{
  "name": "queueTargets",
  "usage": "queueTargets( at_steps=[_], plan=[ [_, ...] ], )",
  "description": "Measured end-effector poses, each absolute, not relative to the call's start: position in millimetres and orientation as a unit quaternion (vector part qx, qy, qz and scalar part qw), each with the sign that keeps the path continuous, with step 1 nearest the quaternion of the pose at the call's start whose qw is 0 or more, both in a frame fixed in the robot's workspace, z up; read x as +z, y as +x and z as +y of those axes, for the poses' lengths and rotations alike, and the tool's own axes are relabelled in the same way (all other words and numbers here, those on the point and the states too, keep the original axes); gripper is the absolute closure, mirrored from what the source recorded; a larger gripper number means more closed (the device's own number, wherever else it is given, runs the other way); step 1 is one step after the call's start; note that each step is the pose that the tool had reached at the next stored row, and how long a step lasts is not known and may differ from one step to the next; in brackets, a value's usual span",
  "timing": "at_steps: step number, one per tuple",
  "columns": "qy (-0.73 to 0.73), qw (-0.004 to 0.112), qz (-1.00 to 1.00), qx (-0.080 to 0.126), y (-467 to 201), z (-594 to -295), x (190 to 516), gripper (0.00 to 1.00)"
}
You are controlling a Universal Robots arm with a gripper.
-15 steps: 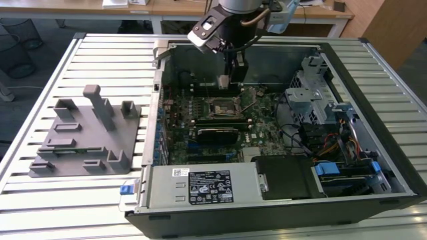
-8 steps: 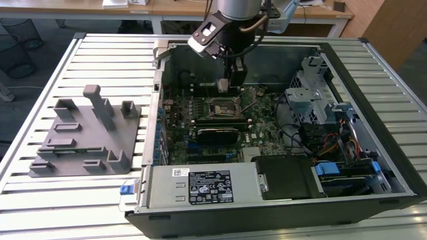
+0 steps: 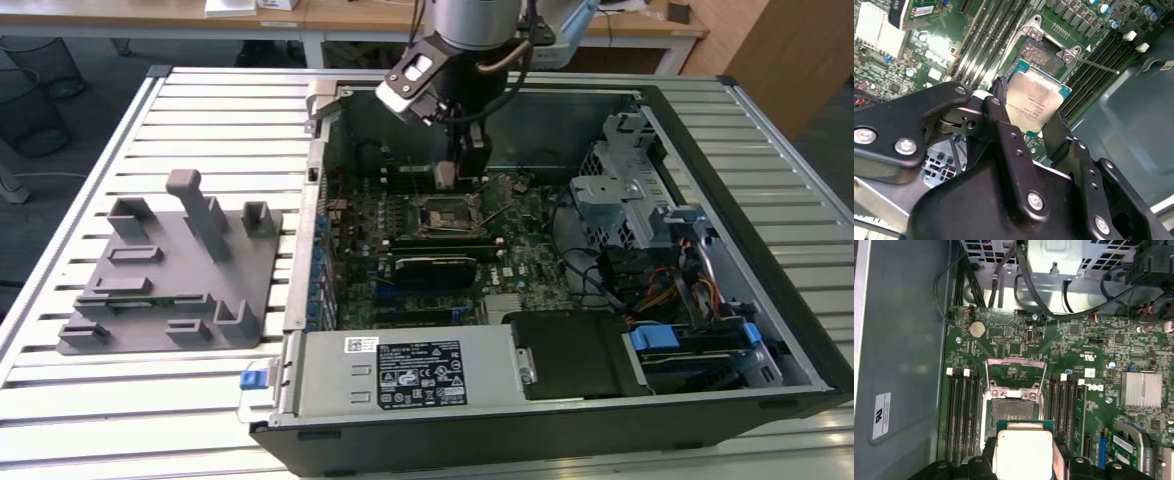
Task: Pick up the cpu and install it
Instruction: 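Place the cpu into insertion slot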
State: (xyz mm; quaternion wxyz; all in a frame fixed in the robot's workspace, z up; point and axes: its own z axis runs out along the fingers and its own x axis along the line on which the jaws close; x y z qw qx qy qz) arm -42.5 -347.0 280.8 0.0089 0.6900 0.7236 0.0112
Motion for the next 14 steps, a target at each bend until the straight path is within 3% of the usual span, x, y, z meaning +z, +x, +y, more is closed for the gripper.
queueTargets(
  at_steps=[14],
  plan=[
    [0.69,0.009,0.723,0.011,-43,-342,260,0.47]
  ],
)
